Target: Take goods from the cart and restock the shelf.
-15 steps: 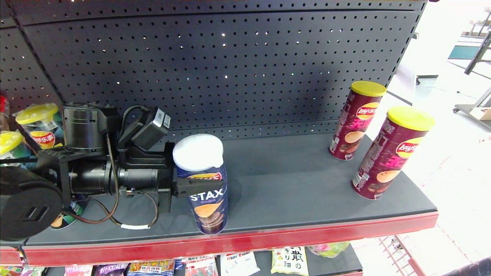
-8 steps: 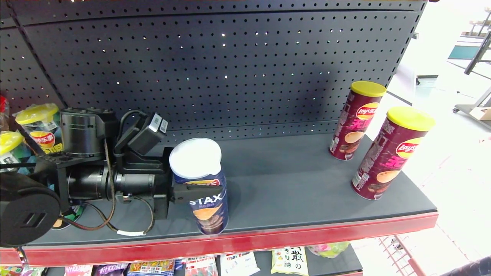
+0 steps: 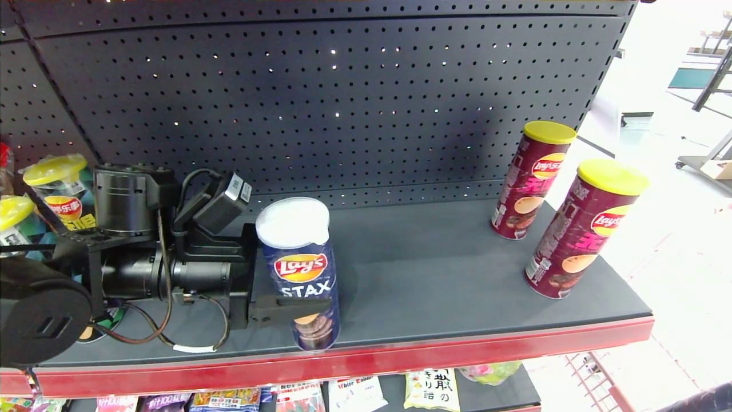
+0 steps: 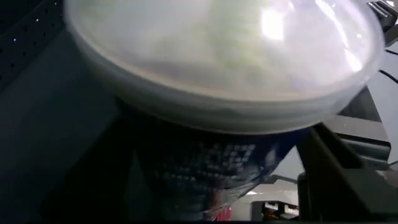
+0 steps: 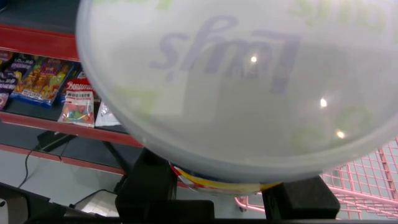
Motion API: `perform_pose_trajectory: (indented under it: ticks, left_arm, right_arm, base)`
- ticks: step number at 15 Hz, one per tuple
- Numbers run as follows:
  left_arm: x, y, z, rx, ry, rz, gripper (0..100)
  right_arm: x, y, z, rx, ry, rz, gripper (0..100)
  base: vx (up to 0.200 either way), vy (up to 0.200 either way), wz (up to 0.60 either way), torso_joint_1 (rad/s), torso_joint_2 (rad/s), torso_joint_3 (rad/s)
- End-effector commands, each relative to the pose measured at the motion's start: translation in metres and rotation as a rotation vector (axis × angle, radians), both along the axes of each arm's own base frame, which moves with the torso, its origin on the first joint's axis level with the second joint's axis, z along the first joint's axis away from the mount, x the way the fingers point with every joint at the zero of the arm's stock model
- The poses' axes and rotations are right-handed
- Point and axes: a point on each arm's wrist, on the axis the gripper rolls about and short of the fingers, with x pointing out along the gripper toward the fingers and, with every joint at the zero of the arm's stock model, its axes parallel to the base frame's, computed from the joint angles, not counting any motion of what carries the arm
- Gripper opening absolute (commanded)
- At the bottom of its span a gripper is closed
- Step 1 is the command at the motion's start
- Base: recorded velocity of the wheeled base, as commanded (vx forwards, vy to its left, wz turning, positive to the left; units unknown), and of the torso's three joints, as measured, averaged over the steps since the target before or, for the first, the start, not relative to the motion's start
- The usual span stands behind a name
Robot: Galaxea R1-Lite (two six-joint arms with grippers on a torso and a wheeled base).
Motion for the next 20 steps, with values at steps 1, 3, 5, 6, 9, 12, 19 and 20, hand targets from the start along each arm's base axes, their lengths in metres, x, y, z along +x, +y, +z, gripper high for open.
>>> perform_pose_trajectory:
  ticks: [1, 3, 5, 6, 9, 12, 19, 20]
  left_arm:
    - [-0.004, 0.006, -0.002, 0.002, 0.006, 0.016, 100]
    - [-0.01, 0.019, -0.003, 0.004, 0.012, 0.053, 100]
    - [-0.015, 0.031, 0.001, -0.005, -0.002, 0.09, 100]
    - [-0.021, 0.038, 0.003, -0.008, -0.012, 0.11, 100]
    - [-0.042, 0.049, -0.002, -0.005, 0.005, 0.135, 100]
    - [-0.061, 0.059, -0.005, -0.005, 0.004, 0.17, 100]
    - [-0.101, 0.068, -0.008, -0.04, 0.053, 0.213, 100]
    - [-0.109, 0.07, -0.012, -0.034, 0.055, 0.228, 100]
  right_arm:
    - [0.0, 0.0, 0.0, -0.001, 0.0, 0.001, 0]
    - [0.001, 0.0, 0.004, 0.0, 0.0, 0.002, 0]
    - [0.006, 0.002, 0.011, -0.003, 0.014, 0.013, 0]
    - [0.012, 0.005, 0.021, -0.003, 0.027, 0.032, 0]
    - [0.029, 0.013, 0.046, 0.016, 0.066, 0.135, 0]
    - [0.054, 0.024, 0.065, 0.028, 0.126, 0.235, 0]
    - [0.132, 0.073, 0.111, 0.006, 0.216, 0.439, 0]
    - [0.159, 0.092, 0.113, 0.002, 0.217, 0.467, 0]
  base:
    - [0.0, 0.0, 0.0, 0.0, 0.0, 0.0]
    - [0.0, 0.0, 0.0, 0.0, 0.0, 0.0]
    - [0.0, 0.0, 0.0, 0.0, 0.0, 0.0]
    - [0.0, 0.0, 0.0, 0.0, 0.0, 0.0]
    - [0.0, 0.0, 0.0, 0.0, 0.0, 0.0]
    - [0.0, 0.0, 0.0, 0.0, 0.0, 0.0]
    - [0.0, 0.0, 0.0, 0.0, 0.0, 0.0]
    - [0.0, 0.0, 0.0, 0.0, 0.0, 0.0]
